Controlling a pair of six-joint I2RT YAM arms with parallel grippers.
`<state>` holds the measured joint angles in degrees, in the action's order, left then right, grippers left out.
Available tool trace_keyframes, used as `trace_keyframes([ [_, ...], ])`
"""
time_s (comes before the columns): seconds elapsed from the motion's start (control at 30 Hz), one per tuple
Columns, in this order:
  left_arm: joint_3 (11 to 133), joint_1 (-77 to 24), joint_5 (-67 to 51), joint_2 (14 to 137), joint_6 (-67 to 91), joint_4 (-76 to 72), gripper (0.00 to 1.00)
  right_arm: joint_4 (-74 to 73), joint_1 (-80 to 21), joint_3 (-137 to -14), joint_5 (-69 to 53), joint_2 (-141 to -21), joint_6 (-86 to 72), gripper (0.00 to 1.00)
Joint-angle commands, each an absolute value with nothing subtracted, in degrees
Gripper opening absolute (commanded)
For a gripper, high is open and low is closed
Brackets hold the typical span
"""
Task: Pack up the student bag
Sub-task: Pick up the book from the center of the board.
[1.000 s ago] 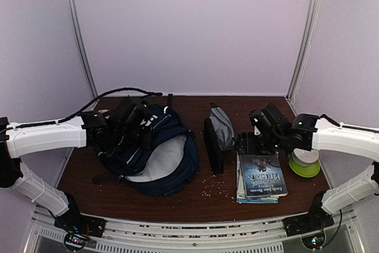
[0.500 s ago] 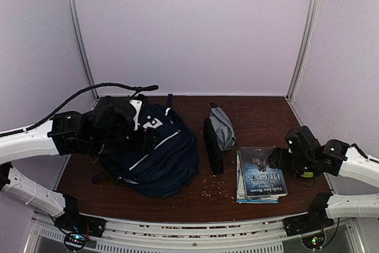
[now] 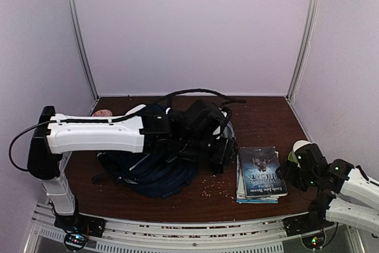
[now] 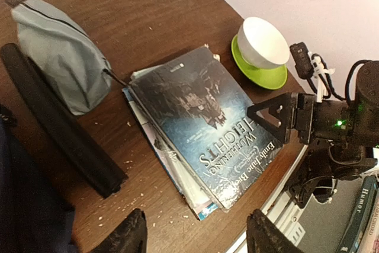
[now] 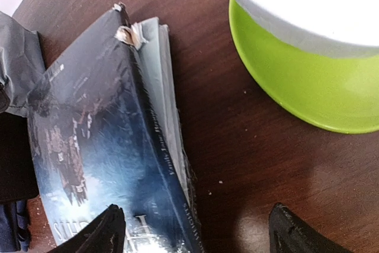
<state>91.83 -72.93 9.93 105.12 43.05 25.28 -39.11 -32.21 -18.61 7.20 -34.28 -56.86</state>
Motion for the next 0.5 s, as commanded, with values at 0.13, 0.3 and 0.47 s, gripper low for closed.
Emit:
trace_keyframes([
  [0.13, 103.62, -72.91, 2.50, 116.62, 39.68, 26.19, 0.96, -38.89, -31.81, -15.78, 2.00, -31.15, -59.03, 0.83],
  [0.3, 106.37, -72.94, 2.49, 120.58, 38.69, 28.09, 0.94, -37.00, -31.79, -13.30, -2.58, -30.87, -61.73, 0.83],
  [0.47, 107.14, -72.95, 3.67, 123.22, 37.56, 29.97, 0.94, -36.78, -31.77, -12.42, -5.47, -30.36, -63.41, 0.83],
])
